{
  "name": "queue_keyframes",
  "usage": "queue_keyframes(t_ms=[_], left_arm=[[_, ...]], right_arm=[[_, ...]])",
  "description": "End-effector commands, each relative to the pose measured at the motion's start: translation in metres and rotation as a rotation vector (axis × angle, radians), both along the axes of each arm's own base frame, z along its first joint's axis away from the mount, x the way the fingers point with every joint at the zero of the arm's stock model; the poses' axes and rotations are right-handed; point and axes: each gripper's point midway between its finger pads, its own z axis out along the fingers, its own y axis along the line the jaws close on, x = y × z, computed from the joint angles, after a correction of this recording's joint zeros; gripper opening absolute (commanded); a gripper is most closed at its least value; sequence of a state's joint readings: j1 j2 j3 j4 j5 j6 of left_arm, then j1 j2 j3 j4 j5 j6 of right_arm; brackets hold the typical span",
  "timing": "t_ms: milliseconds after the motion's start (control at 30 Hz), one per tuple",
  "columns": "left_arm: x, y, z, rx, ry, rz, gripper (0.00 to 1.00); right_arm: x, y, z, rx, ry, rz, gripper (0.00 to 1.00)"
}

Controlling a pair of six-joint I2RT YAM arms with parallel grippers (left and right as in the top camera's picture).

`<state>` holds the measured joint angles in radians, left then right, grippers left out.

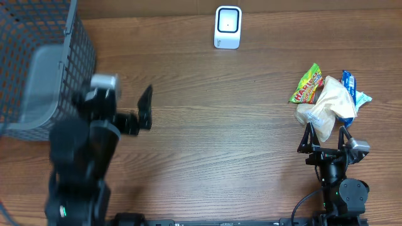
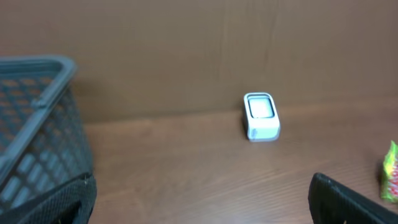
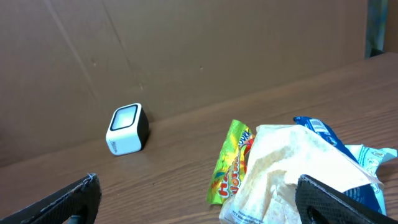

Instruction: Scan the item barcode

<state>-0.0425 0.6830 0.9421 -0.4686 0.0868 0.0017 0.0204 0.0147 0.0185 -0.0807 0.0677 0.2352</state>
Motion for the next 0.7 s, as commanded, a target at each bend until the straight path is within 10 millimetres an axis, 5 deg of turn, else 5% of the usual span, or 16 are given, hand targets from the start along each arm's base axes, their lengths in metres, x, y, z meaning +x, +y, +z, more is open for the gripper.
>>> queue_keyframes(t_ms=[0, 333, 667], left_arm=[[-0.01, 0.01, -0.033, 0.032, -0.018, 0.034, 1.0], [-0.031, 0.009, -0.078, 0.096, -0.294, 0.026, 1.0], [-0.037, 0.011, -0.129, 0.172, -0.329, 0.033, 1.0]], right_arm=[[0.0, 0.0, -0.001, -0.003, -0.006, -0.004, 1.0], [0.0, 0.0, -0.001, -0.003, -0.006, -0.004, 1.0], [0.0, 0.0, -0.001, -0.004, -0.006, -0.004, 1.0]])
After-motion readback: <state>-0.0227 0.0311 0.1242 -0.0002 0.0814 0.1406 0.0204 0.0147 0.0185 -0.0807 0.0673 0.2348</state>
